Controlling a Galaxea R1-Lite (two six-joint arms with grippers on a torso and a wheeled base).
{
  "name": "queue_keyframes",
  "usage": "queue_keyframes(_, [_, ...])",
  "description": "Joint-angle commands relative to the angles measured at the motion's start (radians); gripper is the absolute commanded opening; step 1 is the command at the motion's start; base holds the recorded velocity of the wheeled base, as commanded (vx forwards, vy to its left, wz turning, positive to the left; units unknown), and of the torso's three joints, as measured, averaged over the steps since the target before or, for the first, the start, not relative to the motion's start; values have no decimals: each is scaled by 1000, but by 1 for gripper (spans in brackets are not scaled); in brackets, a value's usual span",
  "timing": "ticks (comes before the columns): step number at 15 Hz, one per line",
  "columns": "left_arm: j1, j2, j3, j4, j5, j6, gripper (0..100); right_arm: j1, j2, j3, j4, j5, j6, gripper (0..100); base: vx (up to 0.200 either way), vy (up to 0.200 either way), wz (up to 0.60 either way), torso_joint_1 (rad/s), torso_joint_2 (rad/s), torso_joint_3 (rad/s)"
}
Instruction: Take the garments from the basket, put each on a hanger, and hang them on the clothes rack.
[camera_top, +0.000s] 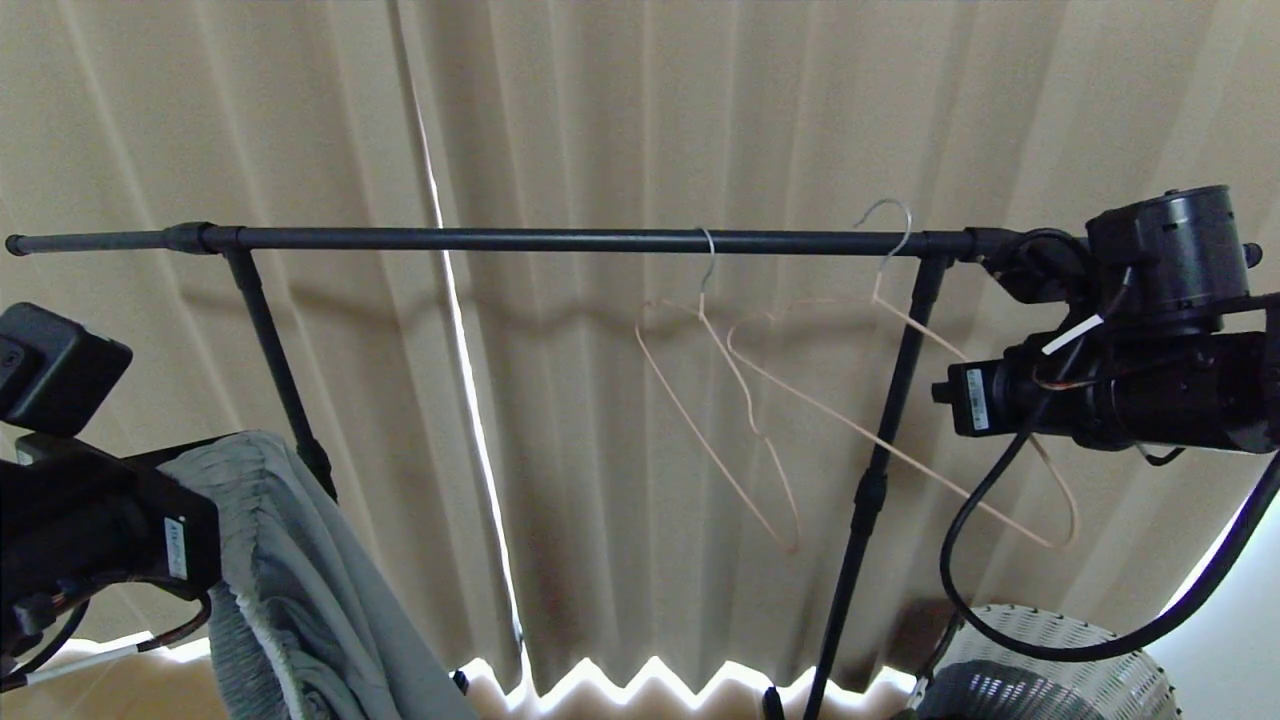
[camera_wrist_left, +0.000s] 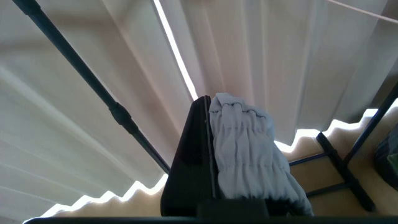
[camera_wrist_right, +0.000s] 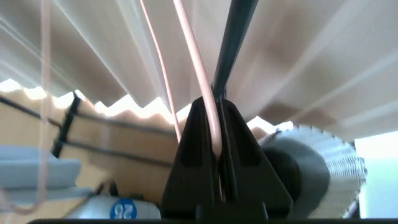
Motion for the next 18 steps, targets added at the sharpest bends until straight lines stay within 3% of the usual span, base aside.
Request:
queue_keyframes(1, [0, 2, 1, -1, 0, 1, 0, 0, -35, 6, -30, 0, -2, 0, 0, 0, 0, 0, 0, 0])
queue_keyframes(4, [0, 4, 2, -1, 0, 4, 0, 0, -76, 35, -37, -5, -2, 0, 0, 0, 0, 0, 0, 0])
queue_keyframes(9, [0, 5, 4, -1, 2, 40, 0, 0, -239, 179, -37, -1, -7, 0, 0, 0, 0, 0, 0, 0])
queue_keyframes(18, [-2, 15, 7, -1, 2, 41, 0, 0, -365, 316, -33, -1, -13, 0, -200, 0, 0, 3, 3, 4])
